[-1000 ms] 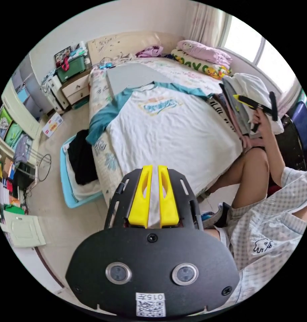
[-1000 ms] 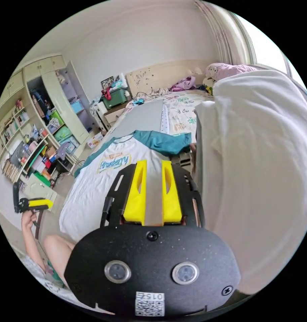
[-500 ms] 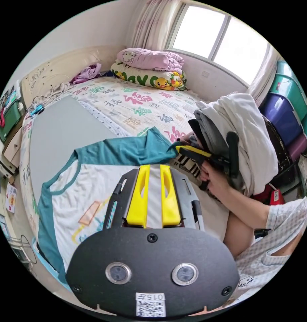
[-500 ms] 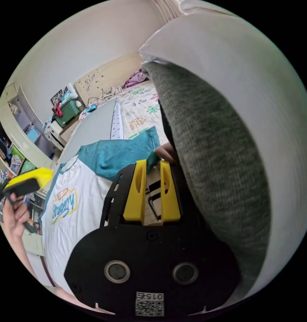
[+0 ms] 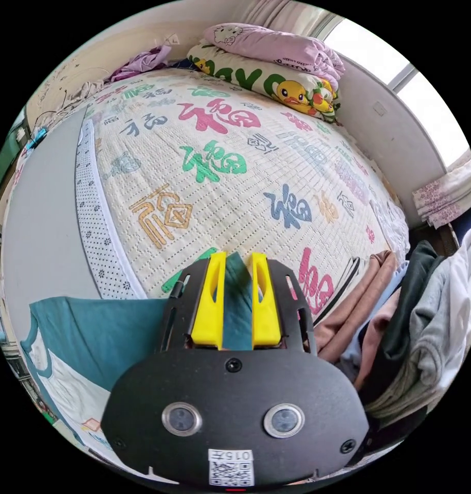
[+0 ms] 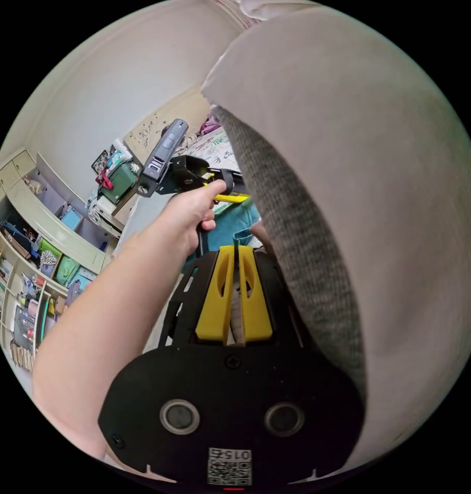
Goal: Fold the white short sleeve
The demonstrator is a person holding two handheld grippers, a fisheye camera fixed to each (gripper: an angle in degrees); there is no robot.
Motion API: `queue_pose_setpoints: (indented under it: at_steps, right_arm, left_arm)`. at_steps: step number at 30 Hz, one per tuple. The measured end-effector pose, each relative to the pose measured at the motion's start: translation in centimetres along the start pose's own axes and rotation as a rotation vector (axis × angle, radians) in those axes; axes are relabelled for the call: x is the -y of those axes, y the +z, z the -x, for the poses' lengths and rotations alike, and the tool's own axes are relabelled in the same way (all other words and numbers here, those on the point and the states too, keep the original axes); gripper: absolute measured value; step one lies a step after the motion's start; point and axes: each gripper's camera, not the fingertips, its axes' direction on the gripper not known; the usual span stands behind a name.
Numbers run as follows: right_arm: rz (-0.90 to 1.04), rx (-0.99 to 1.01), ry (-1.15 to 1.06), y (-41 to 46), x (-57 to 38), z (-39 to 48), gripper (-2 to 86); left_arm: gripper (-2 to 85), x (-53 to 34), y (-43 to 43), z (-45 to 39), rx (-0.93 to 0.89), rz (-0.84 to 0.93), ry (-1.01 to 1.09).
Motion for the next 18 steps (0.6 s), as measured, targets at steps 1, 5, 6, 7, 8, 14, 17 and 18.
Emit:
queue_pose_setpoints:
  at_steps: [1,5,6,7,8,14,17,18]
  right_arm:
    - [0.002,0.003,-0.002,0.0,0.0,0.0,0.3]
    - [0.000,0.008,-0.014,-0.2,0.0,0.2,0.2]
    - [-0.006,0.012,-0.009,-0.4,0.0,0.2,0.1]
    - [-0.012,0.016,0.000,-0.6,0.0,0.2,0.1]
    - [-0.033,0.045,0.005,-1.2,-0.3,0.3,0.1]
    - [0.000,0.332,-0.229,-3.0,-2.0,3.4,-0.3]
    - [0.139,0.421,-0.394,-2.4,-3.3,6.0,-0.4]
    - [0.191,0.417,-0.461,-2.0,-4.0,7.2,-0.4]
  left_arm:
    - [4.7,0.0,0.0,0.2,0.004,-0.001,-0.007]
    - [0.3,-1.3,-3.1,2.5,-0.073,-0.128,-0.045]
    - [0.0,-2.2,-4.8,3.7,-0.099,-0.181,-0.059]
    - [-0.1,-2.8,-5.7,4.4,-0.113,-0.209,-0.067]
    - [-0.3,-4.3,-7.8,5.9,-0.138,-0.273,-0.088]
    - [-0.5,-17.6,-17.3,13.9,-0.192,-0.499,-0.163]
    - [-0.6,-25.4,-18.7,16.9,-0.181,-0.521,-0.236]
    - [-0.6,-27.9,-18.4,17.7,-0.173,-0.491,-0.261]
